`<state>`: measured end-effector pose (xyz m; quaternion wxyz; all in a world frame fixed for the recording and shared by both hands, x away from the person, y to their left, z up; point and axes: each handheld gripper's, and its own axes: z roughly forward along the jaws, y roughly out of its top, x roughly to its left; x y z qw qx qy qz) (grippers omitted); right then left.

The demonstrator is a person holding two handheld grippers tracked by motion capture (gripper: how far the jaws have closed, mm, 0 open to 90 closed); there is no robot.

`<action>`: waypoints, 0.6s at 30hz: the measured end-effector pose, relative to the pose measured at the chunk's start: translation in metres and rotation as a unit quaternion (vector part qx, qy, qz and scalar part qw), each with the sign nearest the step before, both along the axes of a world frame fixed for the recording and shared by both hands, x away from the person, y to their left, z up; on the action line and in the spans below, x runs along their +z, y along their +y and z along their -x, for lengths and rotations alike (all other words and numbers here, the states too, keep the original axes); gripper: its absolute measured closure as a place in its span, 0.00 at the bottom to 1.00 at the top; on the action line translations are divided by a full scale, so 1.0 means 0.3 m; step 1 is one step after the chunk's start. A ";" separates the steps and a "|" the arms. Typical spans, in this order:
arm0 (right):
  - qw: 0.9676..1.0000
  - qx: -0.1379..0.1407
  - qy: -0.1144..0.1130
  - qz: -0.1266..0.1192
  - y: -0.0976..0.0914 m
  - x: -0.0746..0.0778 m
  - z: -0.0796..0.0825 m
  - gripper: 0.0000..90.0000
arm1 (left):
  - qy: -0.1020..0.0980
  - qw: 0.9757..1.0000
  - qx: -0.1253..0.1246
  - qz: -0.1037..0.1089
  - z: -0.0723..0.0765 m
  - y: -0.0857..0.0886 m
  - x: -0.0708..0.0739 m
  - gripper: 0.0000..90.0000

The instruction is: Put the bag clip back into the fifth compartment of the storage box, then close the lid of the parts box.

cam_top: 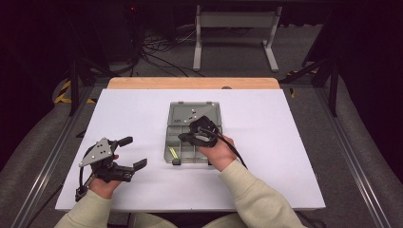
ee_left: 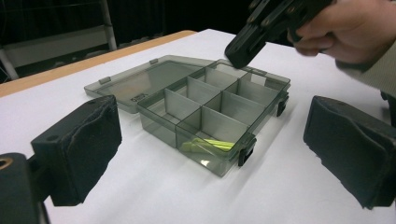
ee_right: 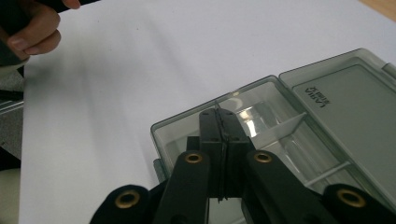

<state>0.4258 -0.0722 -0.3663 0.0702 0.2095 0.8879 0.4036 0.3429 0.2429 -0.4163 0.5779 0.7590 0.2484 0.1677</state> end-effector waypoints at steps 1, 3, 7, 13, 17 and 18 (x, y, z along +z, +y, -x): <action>1.000 0.000 0.000 0.000 0.000 0.000 0.000 1.00 | 0.000 1.000 0.000 0.000 0.000 0.000 0.000 0.06; 1.000 0.000 -0.004 0.000 -0.024 0.019 0.003 1.00 | 0.002 1.000 0.001 0.001 -0.001 -0.001 -0.001 0.07; 1.000 -0.005 -0.013 0.003 -0.067 0.046 0.007 1.00 | 0.006 1.000 0.006 0.002 -0.007 -0.001 0.002 0.09; 1.000 -0.017 -0.017 0.000 -0.134 0.070 0.001 1.00 | 0.017 1.000 0.015 0.001 -0.022 -0.007 0.002 0.16; 0.999 -0.026 -0.021 -0.005 -0.189 0.085 -0.010 1.00 | 0.028 0.999 0.026 -0.004 -0.043 -0.013 0.015 0.22; 0.999 -0.029 -0.024 -0.002 -0.196 0.087 -0.011 1.00 | 0.030 0.999 0.032 -0.004 -0.051 -0.014 0.021 0.25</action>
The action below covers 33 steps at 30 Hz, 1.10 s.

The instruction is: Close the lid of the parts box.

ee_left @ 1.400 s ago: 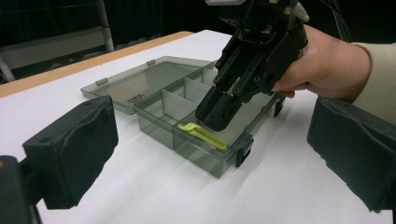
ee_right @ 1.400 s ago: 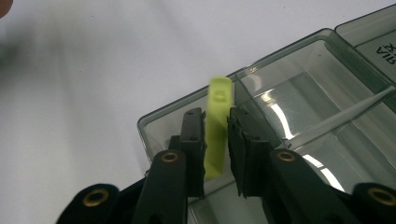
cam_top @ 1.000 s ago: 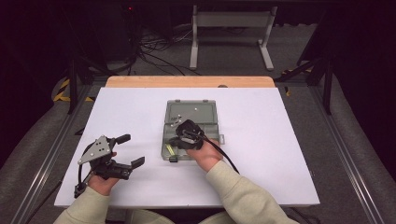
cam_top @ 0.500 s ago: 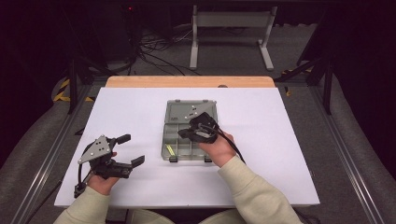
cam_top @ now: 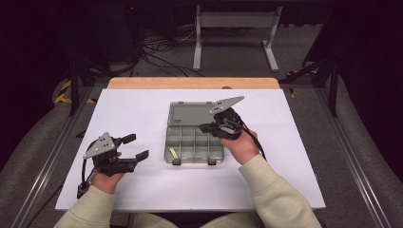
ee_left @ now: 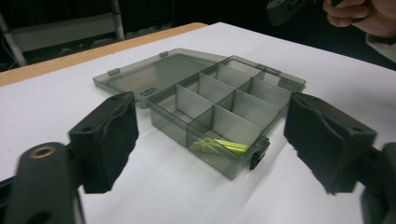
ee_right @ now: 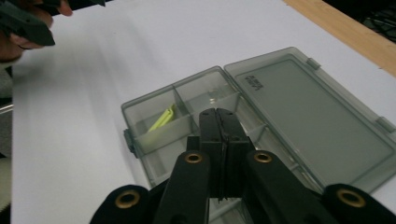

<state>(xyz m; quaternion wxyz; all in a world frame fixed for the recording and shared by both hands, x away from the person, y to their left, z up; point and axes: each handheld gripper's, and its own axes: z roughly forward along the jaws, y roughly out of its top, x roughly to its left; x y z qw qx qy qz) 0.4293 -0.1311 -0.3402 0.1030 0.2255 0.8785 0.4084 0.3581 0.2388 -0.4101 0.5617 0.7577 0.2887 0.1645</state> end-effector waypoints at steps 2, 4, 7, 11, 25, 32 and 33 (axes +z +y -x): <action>1.000 -0.012 -0.006 0.005 -0.019 0.002 -0.005 1.00 | 0.010 1.000 0.010 -0.003 -0.014 -0.003 0.010 0.33; 1.000 -0.016 -0.009 0.005 -0.024 0.002 -0.007 1.00 | 0.012 1.000 0.013 -0.007 -0.023 -0.004 0.014 0.38; 1.000 -0.016 -0.019 0.009 -0.046 0.009 -0.018 1.00 | 0.031 0.999 0.010 -0.030 -0.061 -0.018 0.023 0.46; 0.999 -0.026 -0.019 0.010 -0.075 0.017 -0.036 1.00 | 0.045 0.998 0.016 -0.049 -0.100 -0.039 0.035 0.63; 0.997 -0.063 -0.005 0.040 -0.146 0.003 -0.133 1.00 | 0.093 0.989 0.019 -0.113 -0.249 -0.109 0.062 0.99; 0.996 -0.080 0.018 0.047 -0.175 -0.001 -0.179 1.00 | 0.117 0.983 0.039 -0.136 -0.323 -0.129 0.081 1.00; 0.996 -0.080 0.018 0.047 -0.177 -0.004 -0.186 1.00 | 0.127 0.982 0.041 -0.136 -0.340 -0.133 0.085 1.00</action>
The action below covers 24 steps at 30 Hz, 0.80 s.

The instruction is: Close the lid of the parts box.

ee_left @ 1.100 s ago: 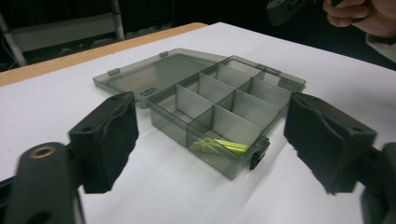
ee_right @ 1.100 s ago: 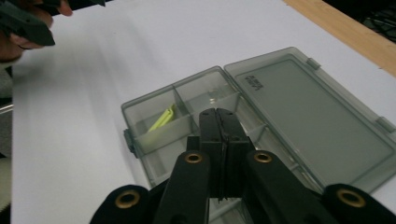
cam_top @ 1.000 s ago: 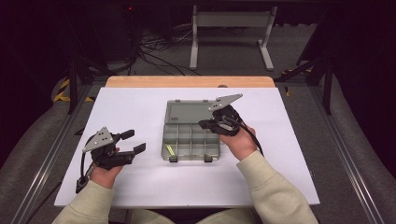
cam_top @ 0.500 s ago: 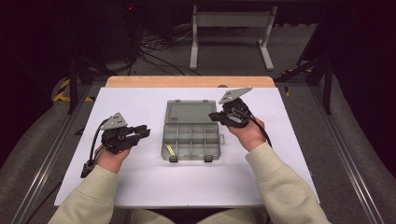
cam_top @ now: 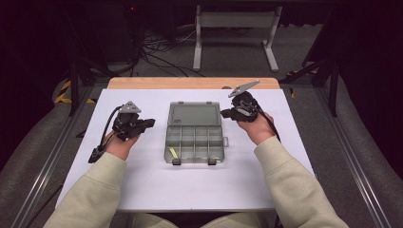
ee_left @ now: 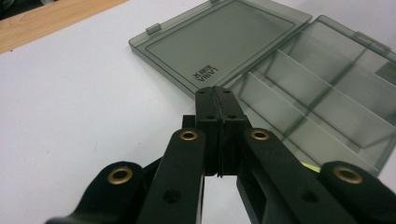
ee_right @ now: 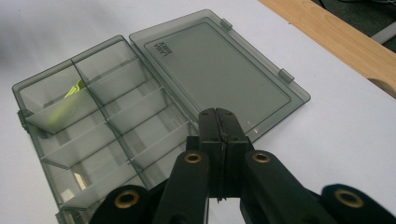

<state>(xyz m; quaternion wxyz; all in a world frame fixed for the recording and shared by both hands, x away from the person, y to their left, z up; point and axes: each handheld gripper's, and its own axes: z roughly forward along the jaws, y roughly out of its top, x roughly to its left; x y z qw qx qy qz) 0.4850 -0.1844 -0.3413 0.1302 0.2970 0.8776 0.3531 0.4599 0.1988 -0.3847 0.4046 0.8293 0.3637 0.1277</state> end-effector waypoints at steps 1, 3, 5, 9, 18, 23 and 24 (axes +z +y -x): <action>1.000 0.000 0.000 0.000 0.000 0.000 0.000 1.00 | 0.000 1.000 0.000 0.000 0.000 0.000 0.000 1.00; 1.000 -0.002 0.000 0.006 -0.003 -0.005 -0.013 1.00 | 0.002 1.000 0.005 -0.004 -0.023 -0.005 0.004 1.00; 1.000 -0.002 0.000 0.006 -0.005 -0.009 -0.027 1.00 | 0.009 1.000 0.008 -0.009 -0.048 -0.015 0.009 1.00; 1.000 -0.008 0.003 0.011 -0.010 -0.016 -0.061 1.00 | 0.015 1.000 0.010 -0.021 -0.087 -0.037 0.014 1.00; 1.000 -0.014 0.011 0.017 -0.014 -0.036 -0.118 1.00 | 0.031 0.999 0.019 -0.030 -0.159 -0.058 0.015 1.00; 1.000 -0.013 0.010 0.021 -0.017 -0.040 -0.138 1.00 | 0.039 0.998 0.033 -0.039 -0.194 -0.053 0.008 1.00; 1.000 -0.012 0.011 0.021 -0.017 -0.041 -0.142 1.00 | 0.043 0.998 0.035 -0.037 -0.202 -0.052 0.003 1.00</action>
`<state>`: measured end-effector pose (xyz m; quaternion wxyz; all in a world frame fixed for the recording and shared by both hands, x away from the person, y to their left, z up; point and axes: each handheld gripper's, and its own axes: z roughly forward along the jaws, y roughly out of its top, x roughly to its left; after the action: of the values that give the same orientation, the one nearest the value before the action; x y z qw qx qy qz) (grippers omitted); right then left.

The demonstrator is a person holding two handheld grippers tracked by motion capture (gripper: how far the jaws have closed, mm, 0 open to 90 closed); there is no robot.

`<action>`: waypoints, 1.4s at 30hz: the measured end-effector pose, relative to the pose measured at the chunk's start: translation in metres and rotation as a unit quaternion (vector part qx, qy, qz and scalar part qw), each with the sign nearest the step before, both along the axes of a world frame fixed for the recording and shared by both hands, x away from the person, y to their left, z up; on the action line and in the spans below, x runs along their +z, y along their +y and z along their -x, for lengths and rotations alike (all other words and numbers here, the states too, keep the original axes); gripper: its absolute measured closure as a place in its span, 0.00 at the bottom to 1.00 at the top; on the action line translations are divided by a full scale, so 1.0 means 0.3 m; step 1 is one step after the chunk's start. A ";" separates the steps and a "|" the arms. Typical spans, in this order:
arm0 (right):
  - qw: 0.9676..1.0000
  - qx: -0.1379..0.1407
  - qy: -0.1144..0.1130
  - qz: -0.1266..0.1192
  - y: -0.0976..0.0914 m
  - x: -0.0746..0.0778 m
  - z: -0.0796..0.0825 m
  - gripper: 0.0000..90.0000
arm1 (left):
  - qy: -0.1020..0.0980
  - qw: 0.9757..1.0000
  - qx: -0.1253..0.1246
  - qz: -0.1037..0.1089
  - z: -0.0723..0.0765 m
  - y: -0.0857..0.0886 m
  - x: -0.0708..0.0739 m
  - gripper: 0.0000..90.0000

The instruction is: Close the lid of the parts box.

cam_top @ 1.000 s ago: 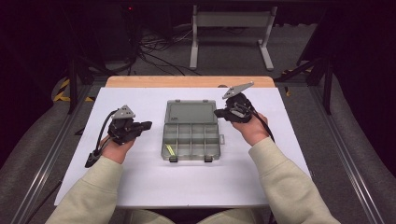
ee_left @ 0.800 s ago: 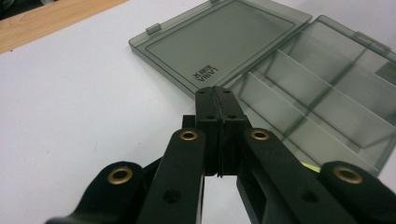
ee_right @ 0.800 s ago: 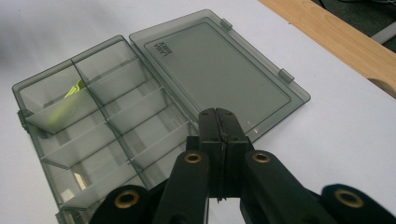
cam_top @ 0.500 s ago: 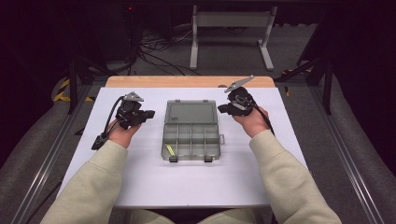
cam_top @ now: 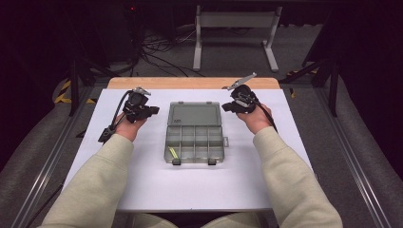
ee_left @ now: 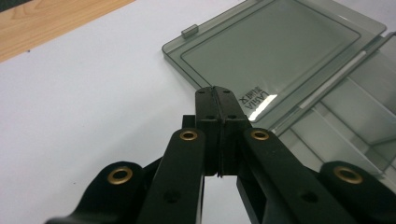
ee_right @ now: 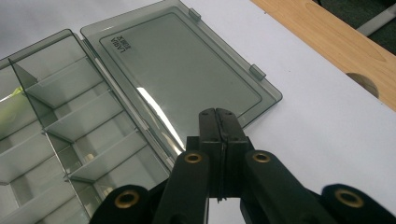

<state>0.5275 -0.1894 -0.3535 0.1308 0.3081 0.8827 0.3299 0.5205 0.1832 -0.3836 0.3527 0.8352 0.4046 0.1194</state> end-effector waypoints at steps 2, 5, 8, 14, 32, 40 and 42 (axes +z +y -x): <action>1.000 -0.001 0.002 0.001 -0.001 -0.005 -0.009 1.00 | 0.002 1.000 0.002 -0.002 -0.009 0.001 -0.006 1.00; 1.000 -0.006 0.005 0.007 -0.003 -0.018 -0.024 1.00 | 0.004 1.000 -0.001 -0.013 -0.020 -0.003 -0.021 1.00; 1.000 -0.010 0.022 0.013 -0.005 -0.044 -0.046 1.00 | 0.007 1.000 0.001 -0.022 -0.031 -0.006 -0.035 0.99; 0.999 -0.020 0.041 0.022 -0.006 -0.084 -0.075 1.00 | 0.026 0.999 0.004 -0.019 -0.057 -0.006 -0.071 1.00; 0.996 -0.031 0.072 0.035 -0.020 -0.185 -0.094 1.00 | 0.063 0.997 -0.013 -0.033 -0.077 -0.052 -0.147 0.99; 0.995 -0.023 0.086 0.042 -0.004 -0.213 -0.091 1.00 | 0.084 0.995 -0.021 -0.041 -0.087 -0.063 -0.174 0.99; 0.995 -0.023 0.088 0.043 -0.001 -0.217 -0.091 1.00 | 0.088 0.995 -0.022 -0.039 -0.088 -0.064 -0.177 0.99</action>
<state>0.5549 -0.1898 -0.4187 0.0733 0.3499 0.8971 0.2598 0.5468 0.1639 -0.4369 0.2857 0.8644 0.4104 0.0533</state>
